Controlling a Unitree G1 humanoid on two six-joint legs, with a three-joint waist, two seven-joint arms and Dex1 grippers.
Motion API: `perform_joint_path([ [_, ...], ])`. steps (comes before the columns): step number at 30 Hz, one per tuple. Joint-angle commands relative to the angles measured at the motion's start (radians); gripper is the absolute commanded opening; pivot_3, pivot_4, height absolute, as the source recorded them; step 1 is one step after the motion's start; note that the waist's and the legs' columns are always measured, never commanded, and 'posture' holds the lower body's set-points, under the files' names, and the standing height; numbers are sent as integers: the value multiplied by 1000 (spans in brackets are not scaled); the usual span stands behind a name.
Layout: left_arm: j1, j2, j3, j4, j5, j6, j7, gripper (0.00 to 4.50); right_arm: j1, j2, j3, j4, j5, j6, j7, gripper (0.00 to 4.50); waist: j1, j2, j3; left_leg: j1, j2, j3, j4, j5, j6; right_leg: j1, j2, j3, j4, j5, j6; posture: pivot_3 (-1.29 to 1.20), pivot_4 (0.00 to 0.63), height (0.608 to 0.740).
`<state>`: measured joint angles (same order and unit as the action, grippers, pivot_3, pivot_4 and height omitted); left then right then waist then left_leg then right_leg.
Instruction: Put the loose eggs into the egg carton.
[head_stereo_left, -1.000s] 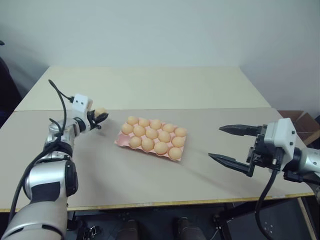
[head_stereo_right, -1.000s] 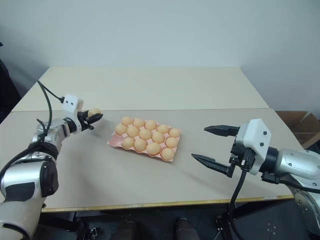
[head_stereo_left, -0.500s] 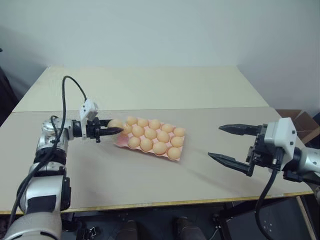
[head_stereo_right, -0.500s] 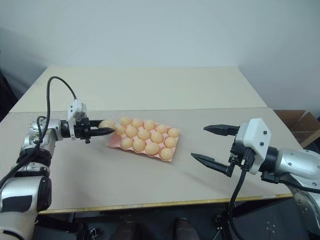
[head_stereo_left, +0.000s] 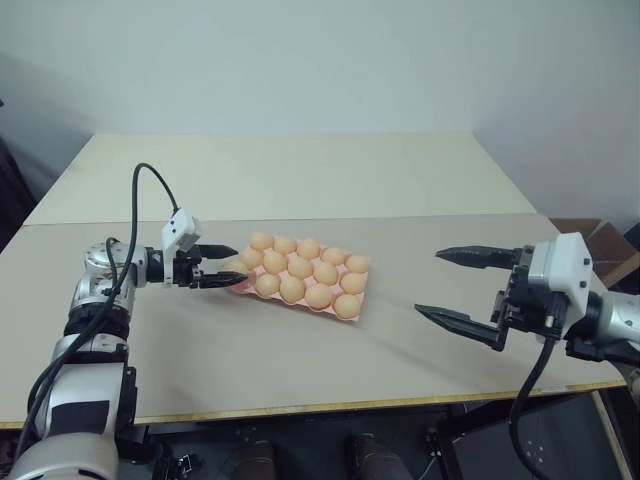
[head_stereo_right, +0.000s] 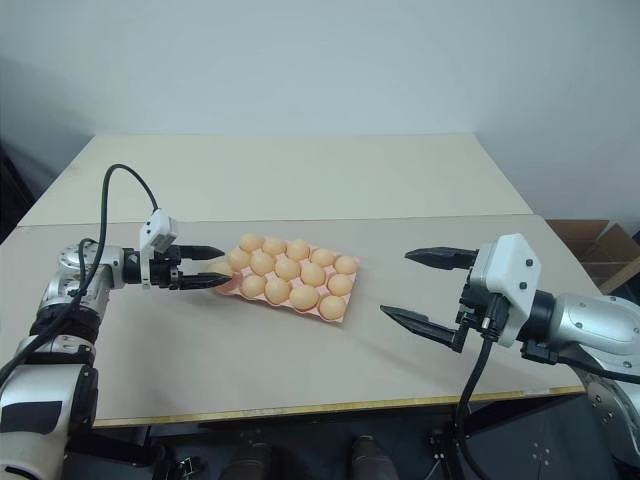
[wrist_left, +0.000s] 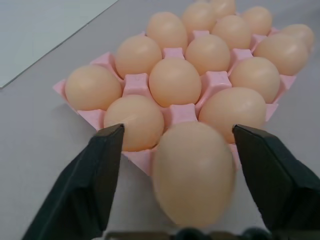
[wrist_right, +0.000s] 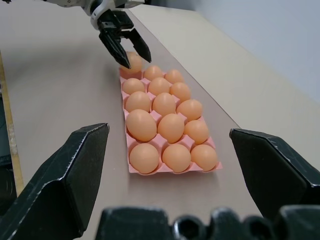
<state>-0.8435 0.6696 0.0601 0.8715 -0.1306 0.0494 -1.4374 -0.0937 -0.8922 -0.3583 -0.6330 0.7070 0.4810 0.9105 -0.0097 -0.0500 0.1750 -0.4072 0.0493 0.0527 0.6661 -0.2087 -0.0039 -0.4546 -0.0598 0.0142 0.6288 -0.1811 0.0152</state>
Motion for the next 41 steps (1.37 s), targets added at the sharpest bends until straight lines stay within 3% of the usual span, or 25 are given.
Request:
perform_joint_path([
  [1,-19,29,31,-53,-48,12,-14,4460,-18,4,-1,4,-4,-30,4,4500,-1,0,0,0,0,0,0,0,0,0,0,0,0,0,0,0,150,740],
  [10,45,104,65,-181,-102,36,-2,4460,-39,6,22,37,-12,-50,24,4500,-3,0,0,0,0,0,0,0,0,0,0,0,0,0,0,0,150,740],
  [13,101,185,104,-297,-166,129,-64,4460,-46,-6,16,56,-10,-57,49,4500,-8,0,0,0,0,0,0,0,0,0,0,0,0,0,0,0,150,740],
  [17,244,307,171,-457,-245,220,-110,4460,-46,-26,0,92,-12,-70,103,4500,-12,0,0,0,1,0,0,0,0,-1,0,0,0,0,0,0,150,740],
  [20,451,367,304,-651,-335,312,-108,4460,-61,-38,4,139,-20,-80,143,4500,-7,1,0,2,1,1,0,0,0,0,0,0,0,0,0,0,150,740],
  [24,732,344,516,-946,-437,465,1,4460,-88,-46,27,209,-35,-91,183,4500,-5,1,0,2,3,2,0,0,0,-1,-1,0,0,-4,-7,0,150,740],
  [28,877,280,634,-1156,-533,574,122,4460,-120,-47,57,255,-45,-94,217,4500,5,1,0,2,2,1,0,0,0,0,-1,0,0,-5,-7,0,150,740],
  [41,1031,231,716,-1342,-643,621,289,4460,-245,-33,137,374,-94,-130,289,4500,-2,1,0,2,2,2,-1,0,0,-1,0,0,-1,-5,-8,0,150,740],
])
